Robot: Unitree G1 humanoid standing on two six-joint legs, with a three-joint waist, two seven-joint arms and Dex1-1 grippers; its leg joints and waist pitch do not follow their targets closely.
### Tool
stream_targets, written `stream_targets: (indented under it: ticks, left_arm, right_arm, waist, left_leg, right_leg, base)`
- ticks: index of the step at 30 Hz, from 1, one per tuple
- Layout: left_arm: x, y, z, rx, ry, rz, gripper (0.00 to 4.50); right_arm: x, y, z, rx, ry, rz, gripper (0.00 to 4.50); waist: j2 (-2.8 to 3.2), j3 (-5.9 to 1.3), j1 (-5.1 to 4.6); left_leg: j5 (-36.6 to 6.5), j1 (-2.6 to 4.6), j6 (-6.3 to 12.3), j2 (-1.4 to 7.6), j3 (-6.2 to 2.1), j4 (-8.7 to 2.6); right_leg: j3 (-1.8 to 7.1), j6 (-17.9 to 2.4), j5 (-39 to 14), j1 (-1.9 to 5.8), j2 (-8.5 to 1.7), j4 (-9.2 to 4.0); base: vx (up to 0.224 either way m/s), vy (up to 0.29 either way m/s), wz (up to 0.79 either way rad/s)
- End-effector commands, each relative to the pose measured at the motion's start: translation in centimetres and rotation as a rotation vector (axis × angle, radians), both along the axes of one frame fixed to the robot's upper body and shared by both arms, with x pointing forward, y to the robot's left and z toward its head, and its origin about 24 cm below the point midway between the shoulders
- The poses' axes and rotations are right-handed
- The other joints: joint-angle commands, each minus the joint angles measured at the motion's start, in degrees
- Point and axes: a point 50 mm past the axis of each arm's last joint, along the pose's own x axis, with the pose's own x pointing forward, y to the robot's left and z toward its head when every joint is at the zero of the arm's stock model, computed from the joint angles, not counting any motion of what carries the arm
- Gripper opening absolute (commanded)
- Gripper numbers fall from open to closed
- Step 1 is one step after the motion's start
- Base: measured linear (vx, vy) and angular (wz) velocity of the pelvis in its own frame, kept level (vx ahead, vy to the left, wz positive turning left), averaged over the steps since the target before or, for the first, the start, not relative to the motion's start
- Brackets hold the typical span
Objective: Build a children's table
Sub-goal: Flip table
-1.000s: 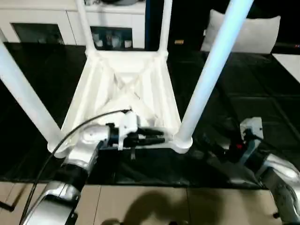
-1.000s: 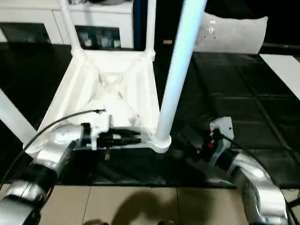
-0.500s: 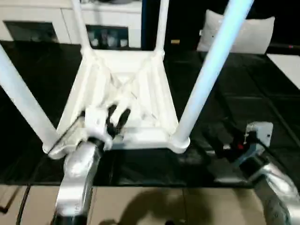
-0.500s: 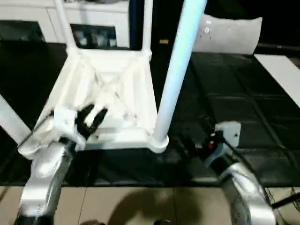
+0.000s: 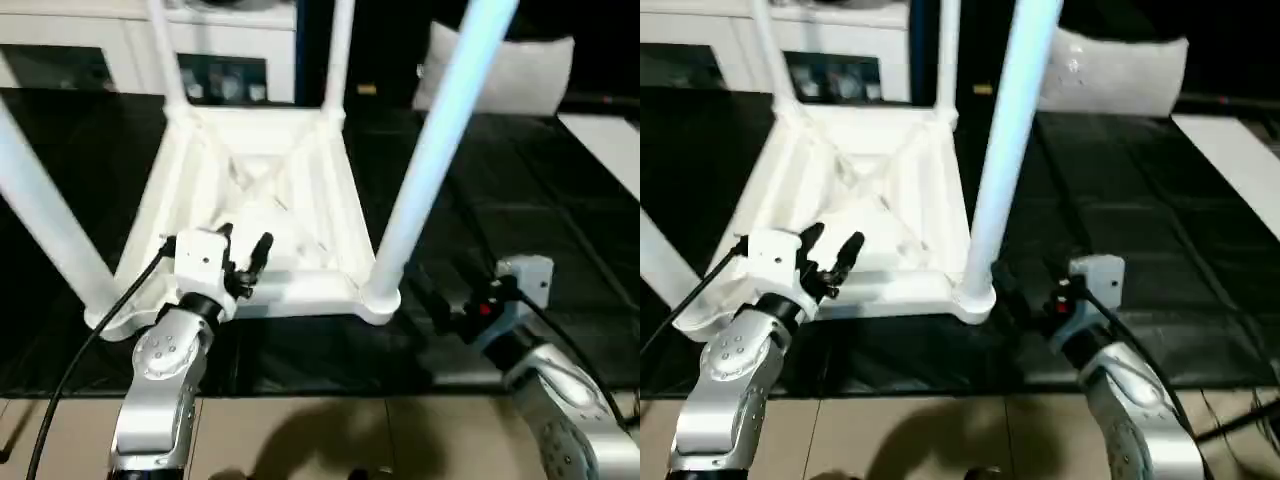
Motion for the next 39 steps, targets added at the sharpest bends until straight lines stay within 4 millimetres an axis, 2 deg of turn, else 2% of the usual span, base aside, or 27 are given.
stream_targets:
  ticks: [1,2,3,4,5,6,7,8,9,10,11,12,13,14,15,17,18,19,22,23,24,27,29,32,33,36,39]
  left_arm:
    - [-0.1,0.0,-0.3,0.012,0.021,0.006,3.61]
    - [-0.2,0.0,-0.4,0.011,0.025,0.009,3.61]
    - [-0.3,0.1,-0.4,0.012,0.03,0.014,3.68]
    - [-0.3,0.1,-0.4,0.012,0.03,0.014,3.76]
    - [-0.3,0.1,-0.5,0.013,0.032,0.016,3.85]
    - [-0.4,0.2,-0.7,0.012,0.038,0.022,3.94]
    - [-0.4,0.2,-0.7,0.012,0.039,0.024,4.03]
    - [-0.4,0.4,-0.9,0.011,0.047,0.032,4.21]
    - [-0.5,0.4,-0.9,0.006,0.049,0.034,4.3]
    - [-0.6,0.5,-0.9,0.009,0.043,0.036,4.3]
    - [-0.7,0.6,-0.8,0.014,0.042,0.04,4.37]
    - [-0.7,0.6,-0.8,0.014,0.042,0.04,4.47]
    - [-0.7,1.0,-0.9,0.021,0.046,0.069,4.47]
    - [-0.7,1.2,-0.9,0.024,0.049,0.09,4.47]
    - [-0.6,1.4,-0.9,0.024,0.049,0.118,4.47]
    - [-0.5,2.1,-0.9,0.02,0.047,0.174,4.47]
    - [-0.5,2.8,-0.8,0.027,0.038,0.229,4.47]
    - [-0.5,3.1,-0.7,0.031,0.034,0.248,4.47]
    - [-0.5,4.2,-0.6,0.04,0.028,0.36,4.47]
    - [-0.4,4.8,-0.6,0.04,0.031,0.413,4.47]
    - [-0.3,5.1,-0.6,0.046,0.031,0.436,4.47]
    - [-0.1,5.8,-0.7,0.074,0.031,0.485,4.47]
    - [0.2,6.3,-0.7,0.085,0.031,0.512,4.47]
    - [0.6,6.4,-0.7,0.079,0.032,0.511,4.47]
    - [1.0,6.3,-0.8,0.056,0.035,0.484,4.47]
    - [2.3,5.6,-1.0,0.042,0.044,0.387,4.47]
    - [3.6,5.9,-1.3,0.072,0.077,0.362,4.47]
  right_arm:
    - [0.1,0.0,-0.1,-0.012,-0.003,-0.007,4.5]
    - [0.2,0.0,-0.1,-0.015,-0.003,-0.012,4.5]
    - [0.3,0.1,-0.1,-0.02,-0.003,-0.012,4.5]
    - [0.3,0.1,-0.1,-0.02,-0.003,-0.012,4.5]
    - [0.3,0.1,0.0,-0.022,-0.01,-0.004,4.5]
    - [0.3,0.2,0.0,-0.032,-0.022,0.008,4.5]
    - [0.3,0.2,0.1,-0.034,-0.025,0.01,4.5]
    - [0.2,0.2,0.1,-0.036,-0.038,0.02,4.5]
    - [0.2,0.3,0.2,-0.029,-0.041,0.024,4.5]
    - [0.2,0.3,0.2,-0.025,-0.042,0.025,4.5]
    - [0.2,0.3,0.2,-0.02,-0.038,0.03,4.5]
    - [0.2,0.3,0.2,-0.02,-0.038,0.03,4.5]
    - [0.2,0.4,0.1,-0.022,-0.036,0.043,4.5]
    - [0.2,0.4,0.1,-0.024,-0.036,0.047,4.5]
    - [0.3,0.5,0.1,-0.026,-0.036,0.055,4.5]
    - [0.3,0.6,0.0,-0.039,-0.041,0.07,4.5]
    - [0.5,0.8,0.1,-0.047,-0.046,0.097,4.5]
    - [0.5,0.8,0.1,-0.049,-0.048,0.108,4.5]
    - [0.8,1.0,0.1,-0.064,-0.053,0.149,4.5]
    - [1.1,1.2,0.2,-0.079,-0.059,0.17,4.5]
    - [1.3,1.2,0.2,-0.082,-0.06,0.175,4.5]
    - [1.9,1.4,0.4,-0.08,-0.062,0.19,4.5]
    - [2.4,1.8,0.6,-0.074,-0.071,0.202,4.5]
    - [2.7,2.3,0.7,-0.064,-0.072,0.239,4.5]
    - [2.8,2.5,0.5,-0.074,-0.058,0.265,4.5]
    - [3.3,2.9,0.1,-0.1,-0.037,0.319,4.5]
    - [3.9,3.2,0.3,-0.1,-0.027,0.359,4.5]
  waist:
    - [0.68,-4.33,0.35]
    - [0.82,-3.74,0.31]
    - [1.62,-1.78,-1.16]
    - [2.34,-0.29,-2.11]
    - [2.75,1.61,2.41]
    - [4.1,1.49,8.4]
    - [2.51,0.48,8.23]
    - [-1.53,-1.78,6.31]
    - [-0.48,-0.09,7.58]
    - [-1.11,1.22,7.94]
    - [-1.1,2.08,8.28]
    - [0.57,0.16,9.28]
    - [0.0,1.62,7.83]
    - [0.85,-0.14,7.71]
    - [1.24,-0.35,6.97]
    - [1.58,-1.03,6.34]
    - [1.52,-1.19,5.53]
    - [1.57,-1.34,4.73]
    - [1.54,-1.36,3.67]
    - [2.12,-1.25,3.09]
    - [1.86,-1.06,2.4]
    - [2.08,-0.62,1.69]
    - [1.59,-0.49,1.63]
    - [1.69,-0.44,1.86]
    - [1.43,-0.46,1.89]
    - [1.59,-0.65,2.1]
    - [1.79,-0.9,1.91]
  left_leg:
    - [2.47,0.8,17.19,-0.98,0.68,-1.39]
    - [-6.91,1.63,14.43,-0.3,0.82,-1.67]
    - [-26.11,4.4,7.57,1.21,0.1,-2.97]
    - [-37.78,5.16,3.97,2.92,-1.04,-4.99]
    - [-53.66,-4.36,-3.0,6.52,0.1,-13.46]
    - [-58.45,-4.97,-5.98,3.86,7.18,-14.43]
    - [-51.76,-3.84,-3.44,4.88,6.79,-12.21]
    - [-30.7,5.11,-7.3,4.73,6.1,0.74]
    - [-6.94,4.0,-0.39,-0.51,-1.22,8.03]
    - [-4.1,1.84,0.41,-1.71,-2.85,7.14]
    - [-5.01,1.82,-0.79,-1.46,-3.41,5.84]
    - [-7.33,6.33,-3.04,1.07,-3.33,0.94]
    - [-14.4,7.15,-3.13,1.54,-3.24,-0.33]
    - [-15.93,7.14,-2.84,2.39,-3.32,-2.75]
    - [-15.24,6.89,-1.71,3.19,-3.49,-4.5]
    - [-10.71,6.07,-0.65,3.24,-3.46,-5.59]
    - [-9.73,6.13,-0.06,3.21,-3.35,-5.54]
    - [-8.64,5.72,0.16,2.97,-3.27,-5.77]
    - [-7.91,5.66,0.78,2.69,-2.95,-5.89]
    - [-9.05,5.62,0.7,2.67,-3.04,-5.99]
    - [-10.87,5.58,0.41,2.65,-3.02,-6.31]
    - [-15.45,5.89,-0.7,2.5,-2.93,-6.58]
    - [-16.29,5.88,-1.02,2.32,-2.76,-6.61]
    - [-17.08,6.07,-1.68,2.4,-2.67,-6.65]
    - [-16.53,5.93,-1.58,2.43,-2.65,-6.72]
    - [-15.92,6.05,-1.75,2.05,-2.52,-6.58]
    - [-14.71,5.99,-1.79,2.08,-2.55,-6.61]
  right_leg:
    - [-0.94,-10.18,-4.6,3.21,-2.09,-6.15]
    - [-1.48,-7.59,-19.38,2.99,-2.26,-7.41]
    - [-4.13,-0.17,-42.38,2.17,-1.43,-8.92]
    - [-6.62,4.48,-46.8,2.4,0.0,-8.56]
    - [-5.12,0.29,-28.94,10.1,0.18,13.3]
    - [-6.66,-2.23,-24.49,9.67,2.28,16.1]
    - [-2.2,-1.16,-28.85,11.17,0.81,15.86]
    - [4.79,6.66,-60.8,4.23,-2.71,9.36]
    - [11.19,6.44,-74.7,3.68,-7.67,-3.97]
    - [12.93,5.75,-66.04,6.36,-5.9,-3.61]
    - [11.87,4.61,-61.36,6.96,-6.17,-2.89]
    - [10.27,1.07,-42.71,5.85,-3.39,-0.1]
    - [8.65,-1.34,-40.55,4.46,-2.1,0.17]
    - [7.47,-4.73,-28.72,6.65,-2.25,1.29]
    - [6.6,-6.75,-19.08,7.66,-2.6,1.22]
    - [5.87,-7.08,-7.73,9.1,-3.26,1.23]
    - [5.83,-7.35,-2.87,9.21,-3.61,0.98]
    - [5.57,-7.52,0.14,9.89,-3.77,0.85]
    - [5.55,-7.72,2.6,10.07,-4.01,0.34]
    - [5.61,-8.03,1.97,9.99,-4.15,0.15]
    - [5.54,-8.32,-0.08,10.11,-4.15,-0.29]
    - [5.88,-8.74,-7.21,9.71,-4.29,-1.16]
    - [6.16,-8.54,-11.54,9.68,-4.44,-1.57]
    - [6.37,-8.13,-15.62,9.25,-4.56,-1.91]
    - [6.4,-7.92,-15.34,9.3,-4.53,-1.93]
    - [6.45,-7.56,-17.07,9.08,-4.54,-2.07]
    - [6.32,-7.76,-12.73,9.02,-4.23,-1.57]
  base:
    - [-0.165,0.013,-0.01]
    - [-0.165,0.013,-0.01]
    - [-0.161,0.031,-0.1]
    - [-0.071,0.027,-0.1]
    - [-0.212,0.032,-0.13]
    - [-0.203,-0.014,0.12]
    - [-0.203,-0.142,0.17]
    - [-0.062,-0.147,0.2]
    - [-0.032,-0.152,0.19]
    - [-0.016,-0.027,0.2]
    - [-0.016,-0.027,0.2]
    - [-0.08,-0.013,0.33]
    - [-0.126,0.011,0.34]
    - [-0.126,0.011,0.34]
    - [-0.039,0.068,0.05]
    - [0.008,0.096,-0.05]
    - [0.02,0.097,-0.04]
    - [0.001,0.093,0.0]
    - [-0.003,0.078,0.0]
    - [-0.009,0.062,0.0]
    - [0.0,0.0,0.0]
    - [0.0,0.0,0.0]
    - [0.0,0.0,0.0]
    - [0.0,0.0,0.0]
    - [0.0,0.0,0.0]
    - [0.0,0.0,0.0]
    - [0.0,0.0,0.0]
